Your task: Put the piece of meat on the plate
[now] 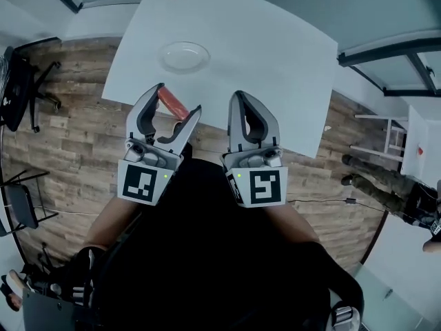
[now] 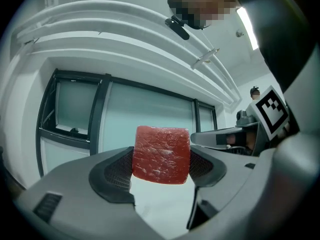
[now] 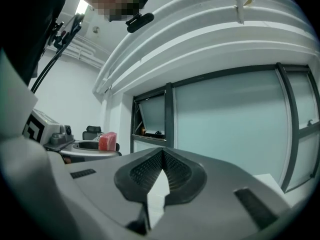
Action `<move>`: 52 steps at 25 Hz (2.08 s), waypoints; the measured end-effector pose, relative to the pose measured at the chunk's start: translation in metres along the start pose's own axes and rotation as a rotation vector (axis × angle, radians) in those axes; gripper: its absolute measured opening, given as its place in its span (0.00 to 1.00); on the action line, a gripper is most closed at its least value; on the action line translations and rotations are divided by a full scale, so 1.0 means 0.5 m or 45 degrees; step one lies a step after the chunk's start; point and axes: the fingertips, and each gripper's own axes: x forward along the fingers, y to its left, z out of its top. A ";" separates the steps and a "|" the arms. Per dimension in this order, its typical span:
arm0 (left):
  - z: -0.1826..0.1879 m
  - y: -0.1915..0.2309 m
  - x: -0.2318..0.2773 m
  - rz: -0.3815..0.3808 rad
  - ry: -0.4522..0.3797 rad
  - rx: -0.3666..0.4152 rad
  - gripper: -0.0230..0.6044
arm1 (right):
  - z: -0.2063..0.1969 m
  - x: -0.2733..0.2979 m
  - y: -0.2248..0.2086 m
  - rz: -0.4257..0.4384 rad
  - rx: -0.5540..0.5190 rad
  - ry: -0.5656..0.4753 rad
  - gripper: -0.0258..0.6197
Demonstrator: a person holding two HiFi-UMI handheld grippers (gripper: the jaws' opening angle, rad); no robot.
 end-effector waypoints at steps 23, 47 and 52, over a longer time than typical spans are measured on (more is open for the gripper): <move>-0.070 0.171 0.139 -0.036 0.100 -0.075 0.54 | -0.054 0.231 -0.040 0.020 -0.080 0.157 0.04; -0.380 0.228 0.252 0.100 0.598 0.071 0.54 | -0.355 0.384 -0.048 0.388 0.003 0.576 0.04; -0.433 0.244 0.255 0.110 0.730 0.079 0.54 | -0.408 0.394 -0.049 0.388 0.057 0.643 0.04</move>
